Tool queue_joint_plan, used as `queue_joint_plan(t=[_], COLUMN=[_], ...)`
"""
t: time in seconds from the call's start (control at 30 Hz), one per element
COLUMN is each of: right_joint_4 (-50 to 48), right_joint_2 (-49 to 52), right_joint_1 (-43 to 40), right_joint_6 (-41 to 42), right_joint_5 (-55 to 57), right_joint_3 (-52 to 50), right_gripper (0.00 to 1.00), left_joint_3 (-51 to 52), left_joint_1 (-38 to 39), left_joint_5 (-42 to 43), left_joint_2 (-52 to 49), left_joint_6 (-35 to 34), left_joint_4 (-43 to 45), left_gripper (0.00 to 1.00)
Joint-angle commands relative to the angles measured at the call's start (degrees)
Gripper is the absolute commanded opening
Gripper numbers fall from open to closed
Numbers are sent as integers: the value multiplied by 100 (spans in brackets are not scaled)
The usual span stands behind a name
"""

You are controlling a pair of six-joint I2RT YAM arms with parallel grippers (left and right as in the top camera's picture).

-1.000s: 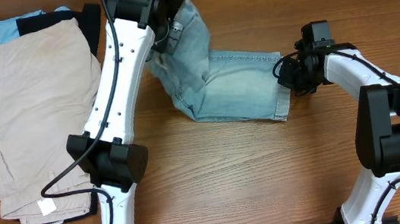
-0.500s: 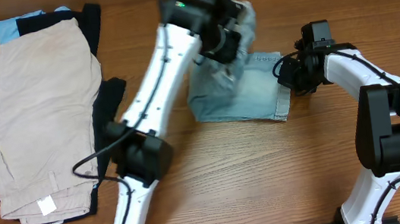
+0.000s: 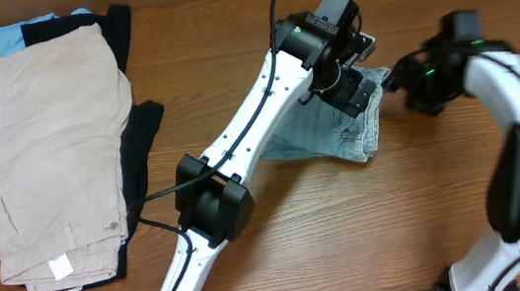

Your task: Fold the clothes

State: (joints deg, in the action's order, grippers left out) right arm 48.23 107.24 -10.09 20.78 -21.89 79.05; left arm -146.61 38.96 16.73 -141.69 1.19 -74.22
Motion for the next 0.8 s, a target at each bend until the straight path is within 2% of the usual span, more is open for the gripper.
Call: queue_joint_plan(t=[0.0, 0.13, 0.17, 0.37, 0.77], right_joint_4=[181, 516, 535, 234, -726], right_joint_2=[-745, -706, -643, -382, -238], right_joint_1=[-308, -310, -208, 284, 787], right_joint_6=[-127, -402, -455, -446, 28], right_joint_5=[-177, -157, -131, -111, 579], right_joint_3=[348, 293, 162, -273, -1021], right_gripper=[79, 86, 88, 90, 83], left_joint_3=[-42, -334, -610, -1349, -1438], left_joint_1=[-116, -295, -439, -953, -1655], left_joint_5=[-190, -256, -258, -323, -326], left_joint_2=[-103, -94, -90, -90, -92], left_joint_6=[-61, -144, -212, -205, -203], left_joint_4=[109, -122, -402, -1088, -1207], left_gripper=[100, 100, 100, 100, 100])
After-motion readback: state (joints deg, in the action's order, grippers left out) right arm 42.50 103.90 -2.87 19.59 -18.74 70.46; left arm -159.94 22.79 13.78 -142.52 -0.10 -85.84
